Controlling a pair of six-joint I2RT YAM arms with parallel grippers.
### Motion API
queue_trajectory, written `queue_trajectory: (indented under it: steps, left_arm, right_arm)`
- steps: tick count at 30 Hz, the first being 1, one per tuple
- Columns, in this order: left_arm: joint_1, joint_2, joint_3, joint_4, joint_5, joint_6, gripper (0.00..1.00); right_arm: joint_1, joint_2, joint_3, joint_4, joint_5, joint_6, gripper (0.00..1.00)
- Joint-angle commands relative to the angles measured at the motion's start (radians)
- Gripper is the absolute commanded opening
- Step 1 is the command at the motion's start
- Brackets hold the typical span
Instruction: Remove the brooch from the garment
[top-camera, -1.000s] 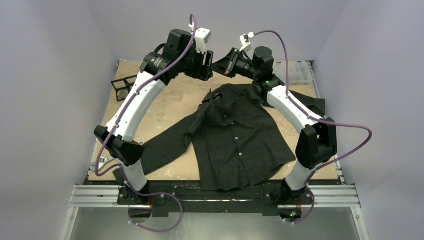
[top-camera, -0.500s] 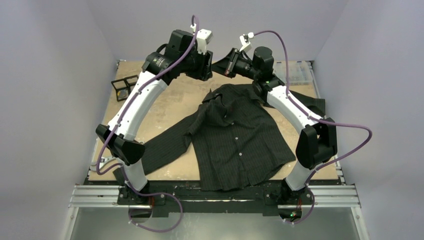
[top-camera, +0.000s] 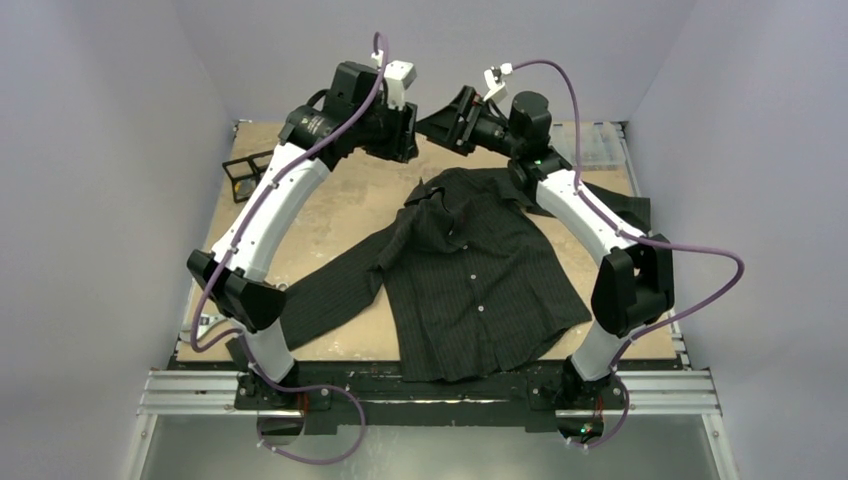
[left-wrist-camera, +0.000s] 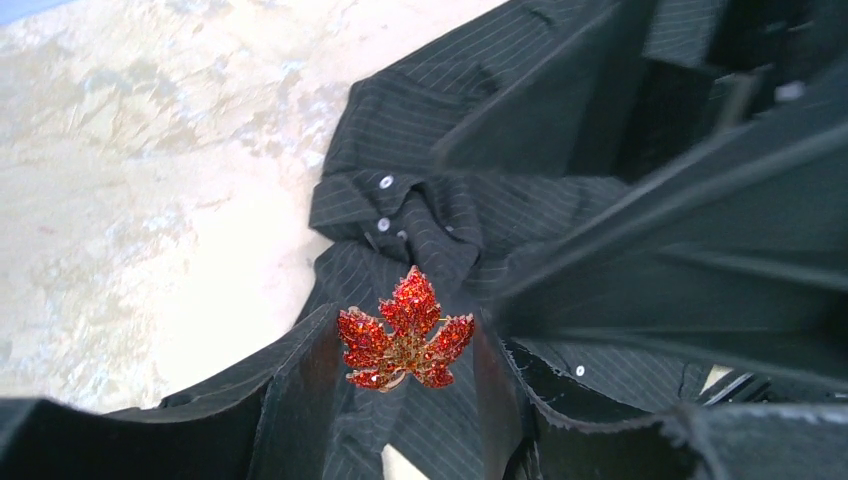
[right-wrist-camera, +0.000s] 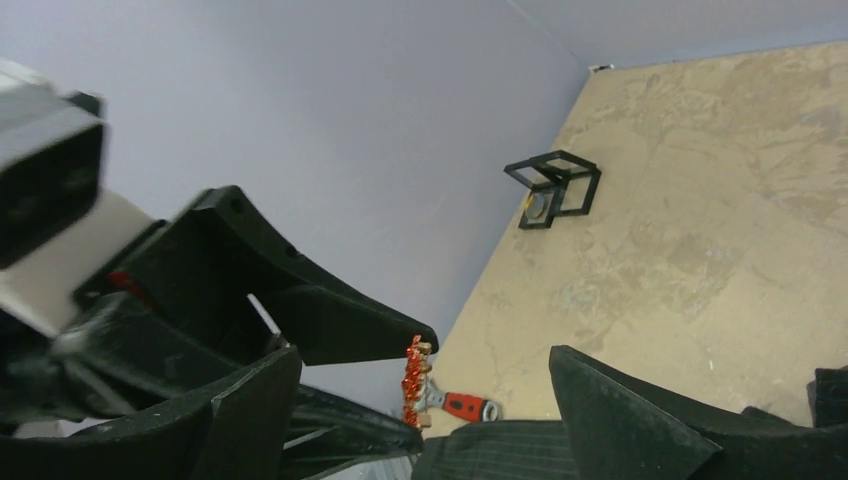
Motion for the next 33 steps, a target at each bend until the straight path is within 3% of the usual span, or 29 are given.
queue_trajectory:
  steps: [1, 9, 15, 22, 33]
  left_arm:
    - [0.088, -0.081, -0.1, 0.02, 0.017, -0.059, 0.35]
    - [0.397, -0.242, -0.484, 0.164, -0.001, -0.108, 0.33]
    - [0.593, -0.164, -0.564, 0.208, -0.085, -0.069, 0.29]
    - [0.703, 0.073, -0.393, 0.211, -0.098, -0.011, 0.29]
    - [0.733, 0.395, -0.088, 0.15, -0.168, 0.074, 0.28]
  right_arm:
    - [-0.047, -0.003, 0.078, 0.038, 0.0, -0.019, 0.99]
    - [-0.128, 0.004, 0.108, -0.043, -0.048, -0.118, 0.99]
    - [-0.141, 0.003, 0.086, -0.078, -0.074, -0.151, 0.99]
    - [-0.155, 0.024, 0.081, -0.082, -0.092, -0.151, 0.99]
    - [-0.172, 0.068, 0.115, -0.09, -0.102, -0.146, 0.99]
